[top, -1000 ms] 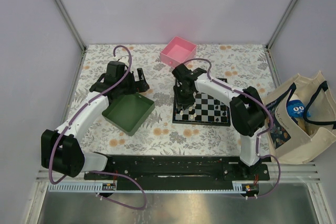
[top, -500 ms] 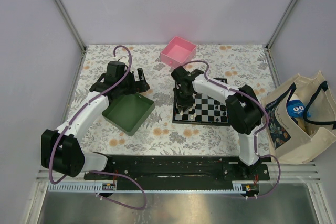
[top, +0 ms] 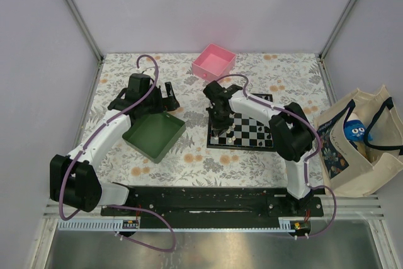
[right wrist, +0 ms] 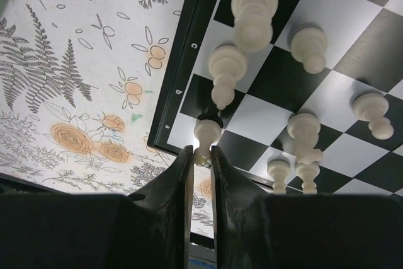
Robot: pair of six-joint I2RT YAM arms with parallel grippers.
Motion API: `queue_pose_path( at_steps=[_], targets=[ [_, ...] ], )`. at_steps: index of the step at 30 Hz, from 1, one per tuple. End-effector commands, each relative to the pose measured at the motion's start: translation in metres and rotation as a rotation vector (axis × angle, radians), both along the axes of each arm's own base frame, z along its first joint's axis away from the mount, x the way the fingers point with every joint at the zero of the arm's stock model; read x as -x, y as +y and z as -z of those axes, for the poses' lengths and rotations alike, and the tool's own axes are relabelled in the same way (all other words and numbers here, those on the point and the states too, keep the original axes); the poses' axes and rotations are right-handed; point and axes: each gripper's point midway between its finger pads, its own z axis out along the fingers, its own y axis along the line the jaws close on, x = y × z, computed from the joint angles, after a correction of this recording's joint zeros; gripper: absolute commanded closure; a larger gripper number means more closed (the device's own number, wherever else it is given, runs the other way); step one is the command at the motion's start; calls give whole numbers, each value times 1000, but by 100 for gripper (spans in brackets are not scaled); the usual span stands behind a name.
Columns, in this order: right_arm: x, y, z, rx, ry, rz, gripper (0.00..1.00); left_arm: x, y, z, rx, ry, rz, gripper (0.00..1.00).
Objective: Set up the chess pieces on the board
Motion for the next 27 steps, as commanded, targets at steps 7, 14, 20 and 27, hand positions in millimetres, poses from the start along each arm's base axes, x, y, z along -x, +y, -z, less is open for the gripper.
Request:
queue_pose_path(
  at_steps=[7, 14, 20, 27],
  targets=[
    [21, 13, -8, -24, -4, -34, 85, -6, -5, -9, 25, -42, 11, 1],
    [22, 15, -5, -15, -8, -39, 78, -6, -5, -8, 24, -39, 11, 1],
    [16, 17, -13, -18, -33, -46, 62, -6, -4, -10, 25, -45, 10, 1],
    [0, 15, -44, -22, -131, -39, 58, -6, -5, -9, 24, -42, 12, 1]
  ],
)
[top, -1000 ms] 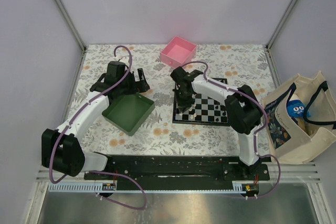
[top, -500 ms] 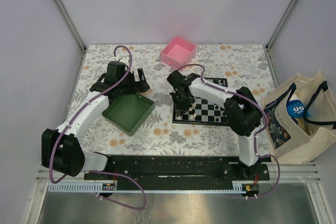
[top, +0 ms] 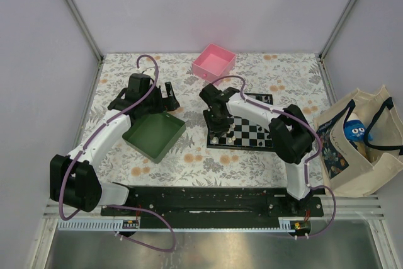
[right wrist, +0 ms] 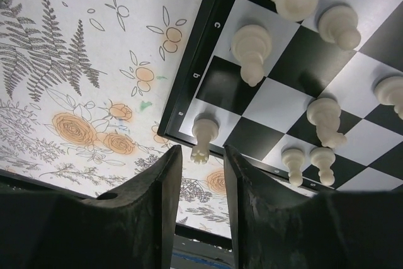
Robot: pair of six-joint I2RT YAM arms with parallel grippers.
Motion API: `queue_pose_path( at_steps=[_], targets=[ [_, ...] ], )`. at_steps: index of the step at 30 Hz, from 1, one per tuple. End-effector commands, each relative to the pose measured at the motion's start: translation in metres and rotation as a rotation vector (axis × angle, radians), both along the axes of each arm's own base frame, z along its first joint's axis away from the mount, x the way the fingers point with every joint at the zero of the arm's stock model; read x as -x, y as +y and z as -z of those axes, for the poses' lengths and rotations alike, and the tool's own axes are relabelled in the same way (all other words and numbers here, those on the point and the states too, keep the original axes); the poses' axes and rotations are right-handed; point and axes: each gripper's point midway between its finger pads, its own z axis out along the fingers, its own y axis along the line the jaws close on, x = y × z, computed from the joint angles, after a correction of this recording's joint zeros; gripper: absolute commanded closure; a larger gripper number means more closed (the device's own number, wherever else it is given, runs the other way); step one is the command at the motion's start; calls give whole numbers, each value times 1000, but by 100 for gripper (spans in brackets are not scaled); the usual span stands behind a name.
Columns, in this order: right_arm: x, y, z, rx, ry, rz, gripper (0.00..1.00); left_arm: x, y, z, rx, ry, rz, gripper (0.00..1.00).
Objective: Set up the chess pieces on the board
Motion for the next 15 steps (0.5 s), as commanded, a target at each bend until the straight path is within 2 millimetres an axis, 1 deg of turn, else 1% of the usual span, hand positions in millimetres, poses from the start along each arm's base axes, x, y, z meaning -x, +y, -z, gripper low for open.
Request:
queue_pose_path(
  at_steps=[1, 4, 7, 8, 11, 13, 15],
  targets=[
    [-16, 6, -45, -48, -124, -7, 58, -6, -5, -10, 25, -43, 13, 1],
    [-24, -2, -55, -50, -155, 16, 57, -6, -4, -10, 23, -44, 10, 1],
    [-28, -14, -58, -46, -155, 39, 57, -6, -3, -9, 22, -43, 8, 1],
    [-33, -23, -57, -23, -168, 57, 57, -6, -3, -11, 22, -46, 6, 1],
    [-41, -39, -49, 6, -162, 69, 57, -6, -5, -10, 25, -43, 13, 1],
    [-44, -47, -45, 23, -160, 69, 57, -6, -5, -8, 25, -37, 15, 1],
    [-48, -51, -41, 36, -156, 67, 57, -6, -5, -9, 25, -40, 14, 1]
  ],
)
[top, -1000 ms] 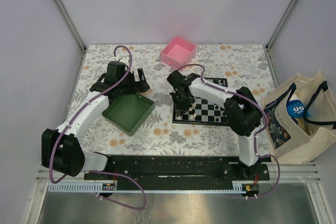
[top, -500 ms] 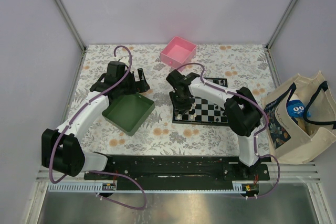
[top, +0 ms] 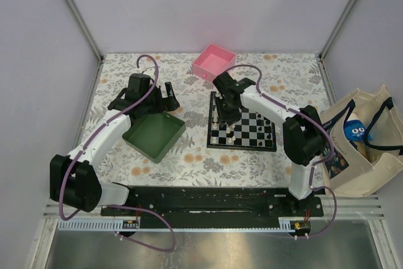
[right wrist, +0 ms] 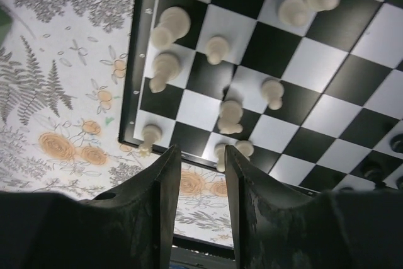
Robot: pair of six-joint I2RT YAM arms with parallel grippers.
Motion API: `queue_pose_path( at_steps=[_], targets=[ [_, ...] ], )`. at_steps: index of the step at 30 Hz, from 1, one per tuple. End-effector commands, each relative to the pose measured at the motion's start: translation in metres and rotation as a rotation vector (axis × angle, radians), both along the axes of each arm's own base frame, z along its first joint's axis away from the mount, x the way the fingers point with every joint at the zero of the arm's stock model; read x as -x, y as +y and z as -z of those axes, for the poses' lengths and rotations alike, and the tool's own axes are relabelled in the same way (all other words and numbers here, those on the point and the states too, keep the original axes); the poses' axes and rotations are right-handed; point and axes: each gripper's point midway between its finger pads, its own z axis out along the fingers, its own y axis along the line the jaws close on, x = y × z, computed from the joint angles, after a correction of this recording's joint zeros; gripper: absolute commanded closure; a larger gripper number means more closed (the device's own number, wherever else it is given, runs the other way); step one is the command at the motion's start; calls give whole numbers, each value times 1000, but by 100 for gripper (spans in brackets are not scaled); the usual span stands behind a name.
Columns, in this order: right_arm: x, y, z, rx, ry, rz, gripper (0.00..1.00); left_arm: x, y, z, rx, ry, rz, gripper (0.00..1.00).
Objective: Set up the chess pieces on the board
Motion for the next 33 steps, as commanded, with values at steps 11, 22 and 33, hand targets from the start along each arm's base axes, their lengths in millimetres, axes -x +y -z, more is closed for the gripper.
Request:
queue_pose_path(
  at_steps=[11, 22, 33],
  targets=[
    [-19, -24, 13, 71, 0, -29, 57, -6, -4, -6, 19, -31, 10, 1],
    [-20, -21, 23, 77, 25, -44, 59, -7, -5, -3, 18, -22, 12, 1],
    [-16, -23, 29, 84, 46, -57, 73, -8, -5, -3, 17, -21, 14, 1]
  ],
)
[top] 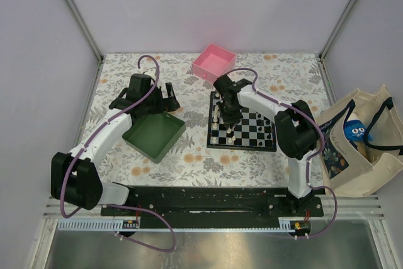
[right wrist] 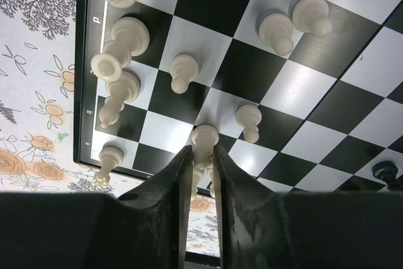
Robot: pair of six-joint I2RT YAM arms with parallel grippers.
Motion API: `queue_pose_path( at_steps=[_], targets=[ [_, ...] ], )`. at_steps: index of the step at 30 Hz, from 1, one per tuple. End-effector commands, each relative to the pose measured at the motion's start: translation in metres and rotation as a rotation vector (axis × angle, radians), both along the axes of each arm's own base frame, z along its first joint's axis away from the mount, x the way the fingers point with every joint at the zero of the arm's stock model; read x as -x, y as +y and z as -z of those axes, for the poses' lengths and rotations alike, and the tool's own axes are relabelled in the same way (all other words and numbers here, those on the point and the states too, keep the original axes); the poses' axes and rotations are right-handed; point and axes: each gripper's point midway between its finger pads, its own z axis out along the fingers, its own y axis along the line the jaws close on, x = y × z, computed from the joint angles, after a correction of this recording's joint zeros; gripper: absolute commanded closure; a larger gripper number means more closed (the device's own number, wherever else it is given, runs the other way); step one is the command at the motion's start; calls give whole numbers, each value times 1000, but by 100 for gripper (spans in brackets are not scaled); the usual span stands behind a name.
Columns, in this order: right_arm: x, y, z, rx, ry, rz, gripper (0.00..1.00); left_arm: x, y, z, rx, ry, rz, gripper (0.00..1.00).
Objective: Set up the chess pieces on the board
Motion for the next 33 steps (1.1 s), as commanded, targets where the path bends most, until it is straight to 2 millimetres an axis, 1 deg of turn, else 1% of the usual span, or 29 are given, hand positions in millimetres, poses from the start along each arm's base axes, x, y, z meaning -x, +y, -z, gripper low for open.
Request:
queue_pose_path(
  at_steps=[1, 2, 4, 5, 8, 14, 23, 33],
  targets=[
    [-6, 3, -7, -12, -12, -8, 75, -7, -5, -10, 23, -39, 15, 1],
    [-6, 2, -7, -12, -11, -4, 78, -7, -5, -9, 22, -36, 15, 1],
    [-2, 8, -8, -43, 7, -8, 80, -7, -5, -10, 23, -39, 14, 1],
    [0, 11, -11, -60, 11, -6, 85, -7, -6, -9, 23, -37, 18, 1],
    [1, 13, -15, -78, 7, 3, 87, -6, -6, -8, 20, -35, 18, 1],
    [0, 29, -31, -151, -23, 23, 87, -6, -6, -10, 24, -38, 16, 1],
    [0, 52, -33, -166, -41, 3, 87, -6, -5, -11, 25, -41, 14, 1],
    [-1, 64, -33, -171, -50, -2, 86, -6, -6, -12, 29, -45, 17, 1]
  ],
)
